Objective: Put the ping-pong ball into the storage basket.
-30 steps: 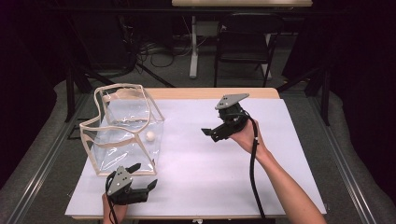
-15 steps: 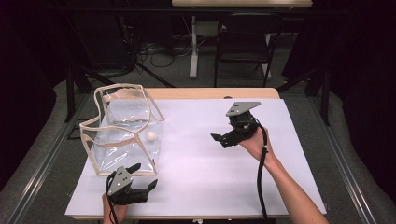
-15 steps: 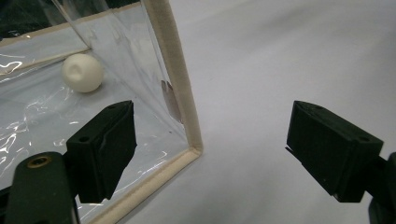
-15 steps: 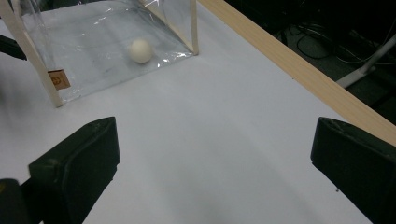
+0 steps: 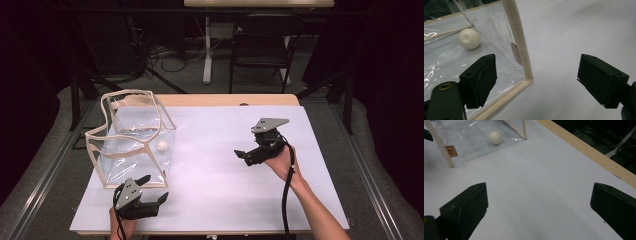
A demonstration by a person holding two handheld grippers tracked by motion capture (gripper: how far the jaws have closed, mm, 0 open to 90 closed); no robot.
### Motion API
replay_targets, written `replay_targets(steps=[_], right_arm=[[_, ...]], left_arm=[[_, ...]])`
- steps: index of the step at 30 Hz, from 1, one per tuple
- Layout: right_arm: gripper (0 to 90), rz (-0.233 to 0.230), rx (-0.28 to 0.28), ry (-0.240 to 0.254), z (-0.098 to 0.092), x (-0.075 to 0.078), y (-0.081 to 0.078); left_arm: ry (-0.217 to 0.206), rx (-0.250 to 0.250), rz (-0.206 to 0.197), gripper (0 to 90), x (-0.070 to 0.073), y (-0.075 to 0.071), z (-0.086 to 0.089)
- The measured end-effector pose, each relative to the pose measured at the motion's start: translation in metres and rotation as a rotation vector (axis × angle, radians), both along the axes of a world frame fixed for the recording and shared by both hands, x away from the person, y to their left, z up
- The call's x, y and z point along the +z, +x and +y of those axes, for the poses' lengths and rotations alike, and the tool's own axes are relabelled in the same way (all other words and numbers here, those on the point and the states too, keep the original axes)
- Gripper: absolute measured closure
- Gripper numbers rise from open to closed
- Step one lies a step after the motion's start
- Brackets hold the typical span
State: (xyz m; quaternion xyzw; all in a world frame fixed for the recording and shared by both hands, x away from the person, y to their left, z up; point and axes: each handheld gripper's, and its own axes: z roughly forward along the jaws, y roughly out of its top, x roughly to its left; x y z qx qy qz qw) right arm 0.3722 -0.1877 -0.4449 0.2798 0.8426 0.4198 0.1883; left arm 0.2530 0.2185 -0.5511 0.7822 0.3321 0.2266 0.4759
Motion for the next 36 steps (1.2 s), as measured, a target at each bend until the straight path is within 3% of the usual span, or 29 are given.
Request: replay_targets(steps=[22, 36], right_arm=[[1.3, -0.016, -0.036, -0.011, -0.021, -0.024, -0.023], [1.4, -0.045, -0.054, 0.011, -0.038, -0.040, -0.041]], left_arm=[[-0.001, 0.000, 0.002, 15.9, -0.001, -0.001, 0.001], [0.002, 0.001, 0.001, 15.9, -0.001, -0.001, 0.000]])
